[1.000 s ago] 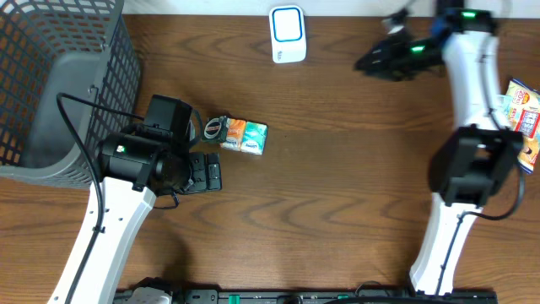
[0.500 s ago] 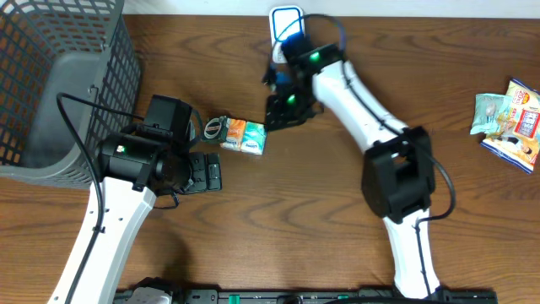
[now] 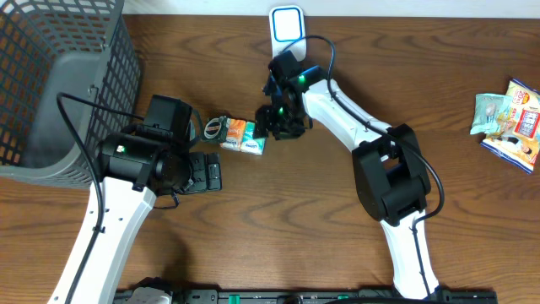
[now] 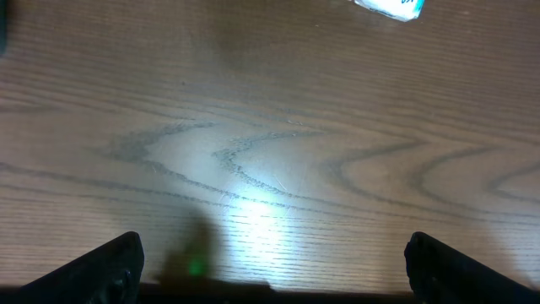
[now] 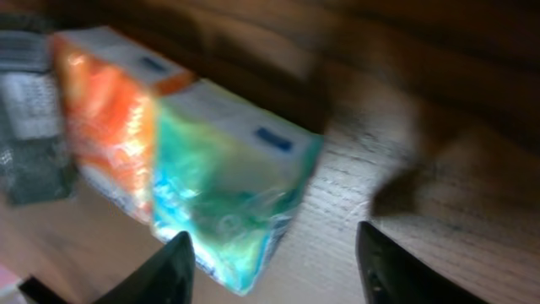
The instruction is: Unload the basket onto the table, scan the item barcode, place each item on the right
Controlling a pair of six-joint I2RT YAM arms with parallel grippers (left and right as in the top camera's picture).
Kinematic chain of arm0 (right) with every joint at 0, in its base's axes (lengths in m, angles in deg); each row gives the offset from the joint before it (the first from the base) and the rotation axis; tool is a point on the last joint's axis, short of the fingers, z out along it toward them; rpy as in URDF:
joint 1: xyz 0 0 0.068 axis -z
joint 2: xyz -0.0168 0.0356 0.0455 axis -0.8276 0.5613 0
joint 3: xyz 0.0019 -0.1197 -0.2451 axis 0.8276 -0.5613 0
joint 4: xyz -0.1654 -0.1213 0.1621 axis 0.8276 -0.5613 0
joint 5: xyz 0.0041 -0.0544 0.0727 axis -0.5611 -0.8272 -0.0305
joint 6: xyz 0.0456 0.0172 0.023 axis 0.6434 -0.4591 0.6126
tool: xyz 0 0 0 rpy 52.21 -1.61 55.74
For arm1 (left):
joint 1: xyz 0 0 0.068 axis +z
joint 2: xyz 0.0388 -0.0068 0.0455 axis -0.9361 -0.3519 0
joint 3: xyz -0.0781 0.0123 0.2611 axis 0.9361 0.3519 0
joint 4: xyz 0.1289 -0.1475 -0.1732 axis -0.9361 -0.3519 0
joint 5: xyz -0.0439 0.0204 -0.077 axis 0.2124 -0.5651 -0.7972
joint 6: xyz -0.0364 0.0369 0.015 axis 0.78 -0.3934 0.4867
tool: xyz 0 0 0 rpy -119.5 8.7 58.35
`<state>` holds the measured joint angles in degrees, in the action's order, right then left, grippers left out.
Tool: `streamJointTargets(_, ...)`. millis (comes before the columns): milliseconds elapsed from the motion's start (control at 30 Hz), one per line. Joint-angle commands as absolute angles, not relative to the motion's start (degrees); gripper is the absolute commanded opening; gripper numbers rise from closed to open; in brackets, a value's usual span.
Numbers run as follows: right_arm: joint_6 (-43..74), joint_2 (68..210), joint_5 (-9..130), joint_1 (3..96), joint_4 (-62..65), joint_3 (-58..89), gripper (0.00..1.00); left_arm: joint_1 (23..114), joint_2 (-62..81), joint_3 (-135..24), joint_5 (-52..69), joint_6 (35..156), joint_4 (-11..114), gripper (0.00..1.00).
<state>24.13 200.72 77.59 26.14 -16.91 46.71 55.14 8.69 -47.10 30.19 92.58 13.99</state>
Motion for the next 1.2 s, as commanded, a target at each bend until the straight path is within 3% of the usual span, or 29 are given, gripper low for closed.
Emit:
streamJointTargets(0, 26.5, 201.0, 76.4, 25.9, -15.9, 44.6, 0.44, 55.4, 8.5, -46.9, 29.7, 93.1, 13.9, 0.98)
streamJointTargets(33, 26.5, 201.0, 74.7, 25.9, -16.1, 44.2, 0.39, 55.4, 8.5, -46.9, 29.7, 93.1, 13.9, 0.98)
streamJointTargets(167, 26.5, 200.8, 67.4, 26.3, -20.1, 44.2, 0.36, 55.4, 8.5, -46.9, 29.7, 93.1, 13.9, 0.98)
streamJointTargets(467, 24.7, 197.0, 55.2, 31.1, -35.4, 47.6, 0.40, 55.4, 8.5, -46.9, 29.7, 93.1, 13.9, 0.98)
streamJointTargets(600, 22.4, 193.8, 57.0, 32.4, -37.0, 47.7, 0.40, 55.4, 8.5, -46.9, 29.7, 93.1, 13.8, 0.98)
streamJointTargets(833, 19.6, 187.9, 69.9, 32.2, -30.8, 47.7, 0.41, 55.4, 8.5, -46.9, 29.7, 93.1, 13.8, 0.98)
streamJointTargets(967, 19.9, 187.4, 70.6, 30.1, -25.4, 47.6, 0.43, 55.4, 8.5, -46.9, 29.7, 93.1, 13.9, 0.98)
streamJointTargets(1167, 19.9, 188.7, 67.6, 25.5, -20.3, 47.6, 0.34, 55.4, 8.5, -46.9, 29.7, 93.1, 13.9, 0.98)
